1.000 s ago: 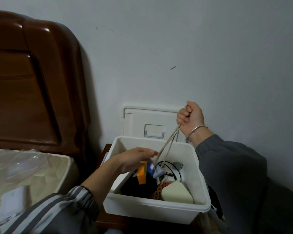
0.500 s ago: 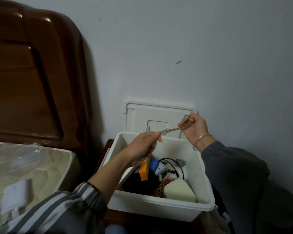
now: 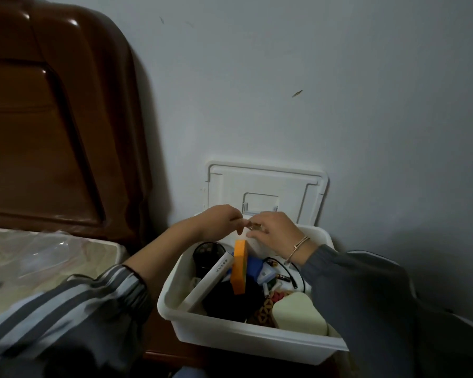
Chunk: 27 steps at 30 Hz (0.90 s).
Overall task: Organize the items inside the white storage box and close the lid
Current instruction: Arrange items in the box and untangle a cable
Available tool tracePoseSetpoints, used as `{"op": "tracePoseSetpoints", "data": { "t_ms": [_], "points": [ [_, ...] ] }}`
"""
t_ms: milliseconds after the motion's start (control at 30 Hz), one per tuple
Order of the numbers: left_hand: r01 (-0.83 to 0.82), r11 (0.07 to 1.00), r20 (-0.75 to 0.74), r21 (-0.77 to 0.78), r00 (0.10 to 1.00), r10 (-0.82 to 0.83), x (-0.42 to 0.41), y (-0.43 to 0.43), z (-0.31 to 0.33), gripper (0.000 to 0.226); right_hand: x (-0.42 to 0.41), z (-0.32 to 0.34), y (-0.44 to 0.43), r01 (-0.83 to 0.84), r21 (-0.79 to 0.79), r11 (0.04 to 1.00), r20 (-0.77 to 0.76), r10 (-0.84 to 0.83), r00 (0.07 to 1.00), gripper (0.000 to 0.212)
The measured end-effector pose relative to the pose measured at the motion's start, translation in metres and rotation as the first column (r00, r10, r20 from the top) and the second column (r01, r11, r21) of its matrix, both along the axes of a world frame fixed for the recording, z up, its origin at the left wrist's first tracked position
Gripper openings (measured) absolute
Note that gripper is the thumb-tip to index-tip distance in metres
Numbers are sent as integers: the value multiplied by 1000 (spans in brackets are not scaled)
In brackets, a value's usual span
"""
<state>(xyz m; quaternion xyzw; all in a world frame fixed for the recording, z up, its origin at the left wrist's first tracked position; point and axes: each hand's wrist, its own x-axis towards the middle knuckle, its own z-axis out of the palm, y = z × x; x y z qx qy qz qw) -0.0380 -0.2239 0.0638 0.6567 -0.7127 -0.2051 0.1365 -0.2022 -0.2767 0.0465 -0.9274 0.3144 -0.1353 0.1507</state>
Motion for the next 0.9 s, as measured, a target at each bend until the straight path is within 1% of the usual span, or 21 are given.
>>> {"op": "tracePoseSetpoints", "data": {
  "t_ms": [67,100,167,200,267,300,400,500,533,600,633,700,800,833,900],
  "points": [
    [-27,999,-145,-26,989,23,4,4,0,33,-1,3,0,18,38,999,89,-22,996,18],
    [-54,998,-234,-36,971,44,4,8,-2,33,-2,3,1,22,94,995,140,-35,990,17],
    [-134,989,-394,-62,914,99,3,14,-10,34,-4,1,2,39,268,963,258,-110,960,14],
    [-178,980,-429,-91,895,123,0,16,-15,34,-4,0,3,39,371,928,324,-169,931,14],
    [-251,954,-422,-166,892,161,-9,19,-25,34,-2,-5,4,3,553,833,441,-296,847,18],
    [-278,940,-431,-198,886,172,-14,20,-30,33,-1,-7,4,-22,620,784,478,-355,803,19],
    [-324,921,-504,-215,845,180,-33,25,-46,34,6,-14,8,-107,736,668,537,-481,693,20],
    [-381,896,-469,-227,849,242,-44,27,-60,38,14,-19,10,-166,774,611,553,-524,648,22],
    [-378,898,-480,-225,845,235,-45,28,-62,38,16,-20,9,-195,784,590,557,-528,642,22],
    [-340,923,-567,-178,802,186,-44,31,-63,34,17,-20,7,-266,803,533,560,-522,643,21],
    [-314,935,-586,-163,794,164,-43,32,-64,30,18,-20,6,-298,811,504,558,-513,653,21],
    [-284,944,-539,-166,828,155,-39,31,-67,26,18,-20,4,-326,814,481,555,-479,680,20],
    [-341,926,-401,-159,880,255,-28,27,-71,22,21,-22,2,-320,813,486,544,-439,715,20],
    [-355,920,-314,-166,903,292,-23,26,-73,21,22,-22,0,-297,825,481,519,-434,737,20],
    [-317,924,-15,-213,947,322,-14,26,-77,14,27,-22,-4,-202,870,450,412,-439,799,25]
  ]
}}
